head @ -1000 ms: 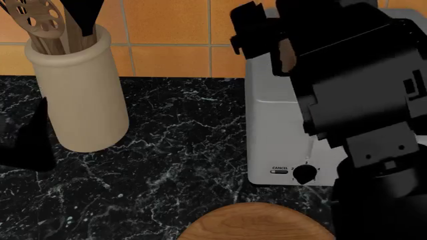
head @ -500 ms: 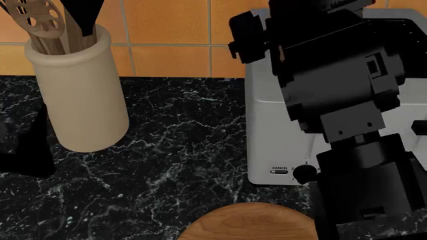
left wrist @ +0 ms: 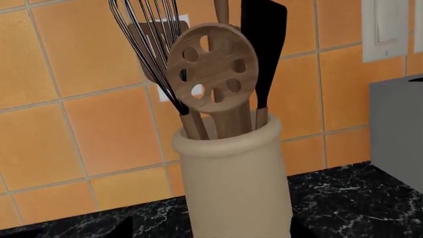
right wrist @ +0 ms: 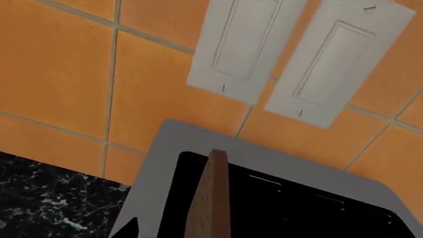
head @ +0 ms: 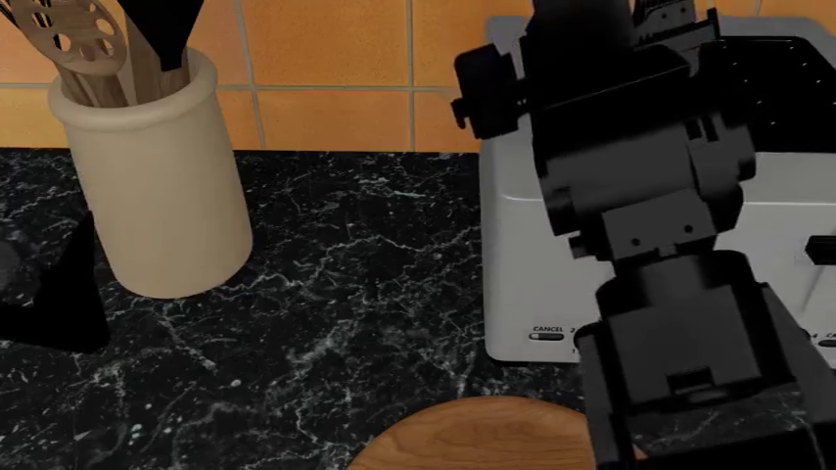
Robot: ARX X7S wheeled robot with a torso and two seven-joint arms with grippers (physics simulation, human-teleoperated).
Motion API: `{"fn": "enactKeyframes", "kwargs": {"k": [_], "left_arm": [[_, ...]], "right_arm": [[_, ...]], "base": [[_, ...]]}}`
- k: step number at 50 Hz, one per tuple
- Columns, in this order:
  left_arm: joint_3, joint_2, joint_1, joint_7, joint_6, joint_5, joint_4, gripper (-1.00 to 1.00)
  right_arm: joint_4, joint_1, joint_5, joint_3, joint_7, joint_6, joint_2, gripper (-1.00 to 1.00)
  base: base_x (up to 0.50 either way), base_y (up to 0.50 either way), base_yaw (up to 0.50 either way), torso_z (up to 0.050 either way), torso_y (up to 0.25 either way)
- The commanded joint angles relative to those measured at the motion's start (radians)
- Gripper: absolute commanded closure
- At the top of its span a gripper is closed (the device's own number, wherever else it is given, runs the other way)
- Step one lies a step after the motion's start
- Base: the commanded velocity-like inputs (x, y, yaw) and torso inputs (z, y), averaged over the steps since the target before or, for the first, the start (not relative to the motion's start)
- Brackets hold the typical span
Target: Place the toasted item on a plate.
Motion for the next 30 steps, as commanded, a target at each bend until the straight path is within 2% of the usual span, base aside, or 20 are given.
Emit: {"fn": "enactKeyframes", "kwargs": {"k": [1, 12, 13, 18, 30], "left_arm": [[-0.001, 0.001, 0.010, -0.002, 0.010, 0.000, -0.007, -1.00], [-0.003, -0.004, 0.023, -0.003, 0.015, -0.002, -0.006, -1.00], [-0.002, -0.005, 0.023, -0.004, 0.015, -0.002, -0.006, -1.00], [0.009, -0.002, 0.012, -0.006, 0.008, -0.001, -0.006, -1.00], [0.013, -0.004, 0.014, -0.009, 0.006, -0.002, -0.008, -1.00]], "right_arm": [[0.105, 0.008, 0.003, 0.006, 0.002, -0.074, -0.017, -1.00], [0.177, 0.015, 0.004, 0.005, 0.000, -0.123, -0.024, -1.00], [0.165, 0.012, 0.005, 0.005, 0.001, -0.116, -0.021, 1.00], [0.083, 0.001, 0.010, 0.001, 0.007, -0.063, -0.004, 1.00], [0.035, 0.005, 0.017, 0.002, 0.007, -0.031, 0.019, 1.00]], "base": [[0.00, 0.00, 0.00, 0.000, 0.000], [0.00, 0.00, 0.00, 0.000, 0.000], [0.00, 0.00, 0.00, 0.000, 0.000], [0.00, 0.00, 0.00, 0.000, 0.000], [0.00, 0.00, 0.00, 0.000, 0.000]]}}
